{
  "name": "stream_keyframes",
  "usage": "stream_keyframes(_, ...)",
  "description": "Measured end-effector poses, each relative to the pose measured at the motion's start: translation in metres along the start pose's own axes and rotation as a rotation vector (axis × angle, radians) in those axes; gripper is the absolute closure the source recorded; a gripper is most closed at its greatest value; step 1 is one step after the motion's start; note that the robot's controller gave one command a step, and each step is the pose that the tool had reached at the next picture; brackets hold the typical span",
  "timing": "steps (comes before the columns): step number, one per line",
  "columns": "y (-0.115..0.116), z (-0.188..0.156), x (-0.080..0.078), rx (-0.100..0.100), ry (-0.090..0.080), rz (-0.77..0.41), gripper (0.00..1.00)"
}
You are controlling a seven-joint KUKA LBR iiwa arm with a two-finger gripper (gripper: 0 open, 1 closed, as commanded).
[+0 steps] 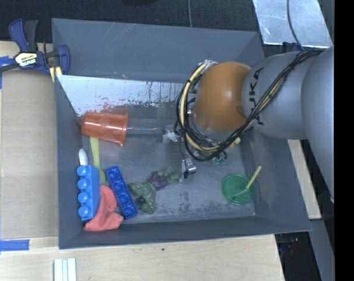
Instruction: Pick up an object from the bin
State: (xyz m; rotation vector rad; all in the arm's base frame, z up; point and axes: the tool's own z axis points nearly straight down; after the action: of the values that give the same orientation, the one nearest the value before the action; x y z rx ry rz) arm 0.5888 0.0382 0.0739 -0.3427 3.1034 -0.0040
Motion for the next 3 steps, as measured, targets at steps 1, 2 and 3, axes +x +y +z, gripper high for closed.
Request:
stream_keyframes(1, 0.038, -0.055, 0.032, -0.001, 0.017, 0.162, 0.00)
stream_keyframes(2, 0.044, -0.078, 0.035, -0.001, 0.005, 0.181, 0.00)
stream_keyframes(3, 0.078, -0.052, 0.040, -0.001, 0.006, 0.071, 0.00)
